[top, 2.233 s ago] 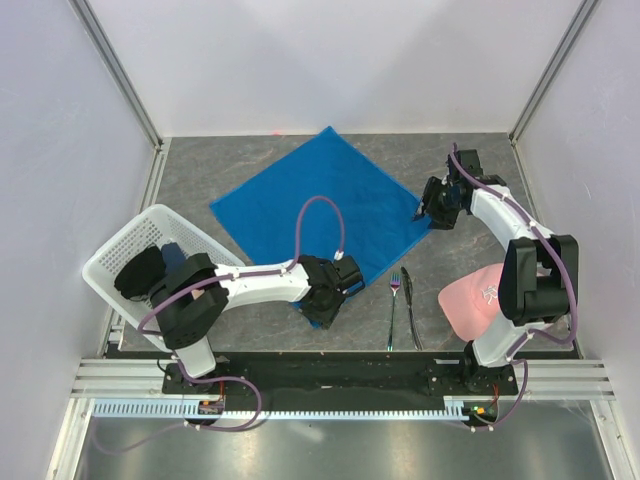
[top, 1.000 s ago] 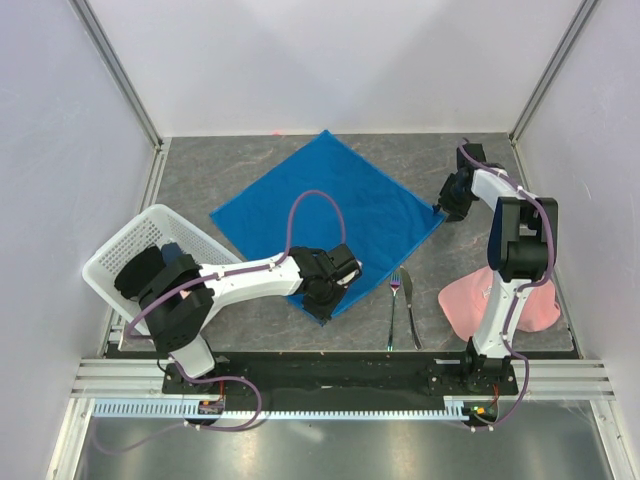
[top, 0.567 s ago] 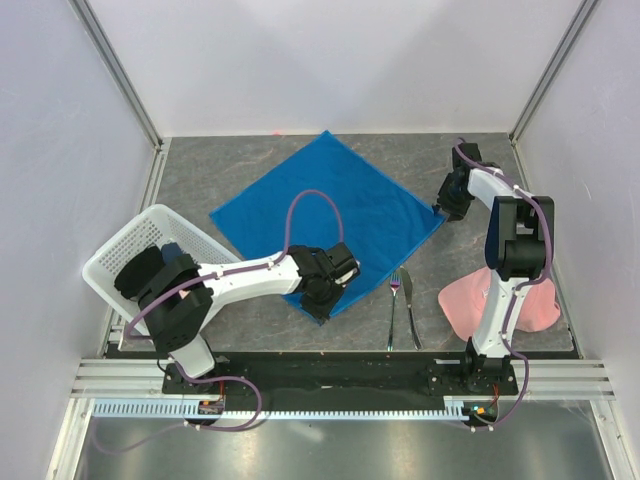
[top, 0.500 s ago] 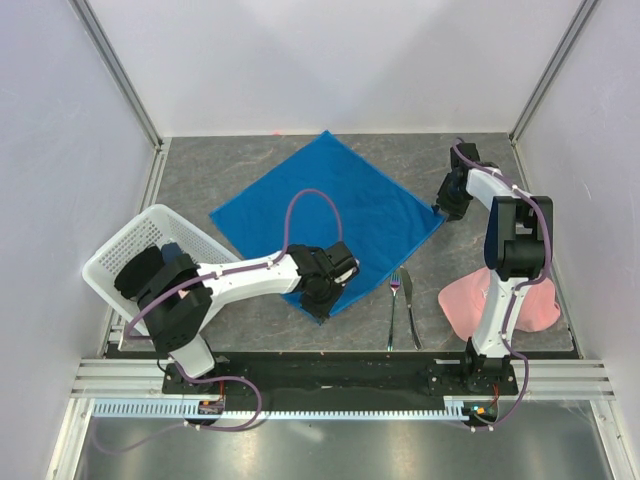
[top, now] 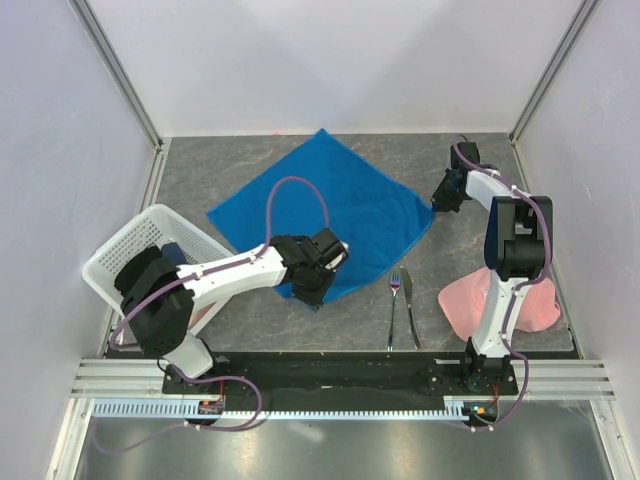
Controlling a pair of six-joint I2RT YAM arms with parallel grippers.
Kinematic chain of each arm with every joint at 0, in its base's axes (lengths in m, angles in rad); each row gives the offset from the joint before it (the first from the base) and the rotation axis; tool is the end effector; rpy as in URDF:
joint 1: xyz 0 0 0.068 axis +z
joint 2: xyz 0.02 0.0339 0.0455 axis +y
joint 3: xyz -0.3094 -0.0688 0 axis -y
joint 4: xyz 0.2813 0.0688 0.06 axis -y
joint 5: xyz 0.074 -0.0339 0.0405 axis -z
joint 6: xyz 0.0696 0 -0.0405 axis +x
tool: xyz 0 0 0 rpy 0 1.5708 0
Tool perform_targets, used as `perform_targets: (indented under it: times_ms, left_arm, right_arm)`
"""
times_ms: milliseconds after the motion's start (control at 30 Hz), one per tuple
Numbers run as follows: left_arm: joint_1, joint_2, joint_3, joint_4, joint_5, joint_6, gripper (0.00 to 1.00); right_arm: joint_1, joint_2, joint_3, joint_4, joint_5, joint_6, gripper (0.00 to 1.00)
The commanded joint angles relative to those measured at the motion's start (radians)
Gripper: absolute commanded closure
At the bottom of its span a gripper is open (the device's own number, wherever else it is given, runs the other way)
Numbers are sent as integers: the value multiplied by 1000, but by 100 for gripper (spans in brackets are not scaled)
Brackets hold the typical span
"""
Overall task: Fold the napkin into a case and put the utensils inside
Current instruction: Pick up the flattened napkin from the center of the board.
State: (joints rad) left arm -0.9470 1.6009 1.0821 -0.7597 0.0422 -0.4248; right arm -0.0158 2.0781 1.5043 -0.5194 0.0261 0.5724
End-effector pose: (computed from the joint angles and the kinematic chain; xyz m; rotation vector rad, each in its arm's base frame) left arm 0.1990 -0.2815 0.1979 0.7638 2.8234 -0.3204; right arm 0.5050 -0.0098 0.1541 0.7826 2.5545 0.1452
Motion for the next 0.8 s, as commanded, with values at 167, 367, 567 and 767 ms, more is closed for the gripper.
perform_targets:
  times_ms: [167, 367, 567, 767]
  left_arm:
    - [89, -145, 188, -122, -129, 1, 98]
    - [132, -226, 413, -214, -255, 35, 98]
    - [139, -327, 663, -271, -355, 69, 98]
    - [139, -429, 859, -267, -355, 158, 98]
  right_arm:
    - [-6, -282, -27, 46, -173, 130, 100]
    - [-30, -527, -21, -19, -232, 196, 100]
    - [-70, -772, 124, -137, -229, 216, 100]
    - [-102, -885, 324, -246, -229, 210, 100]
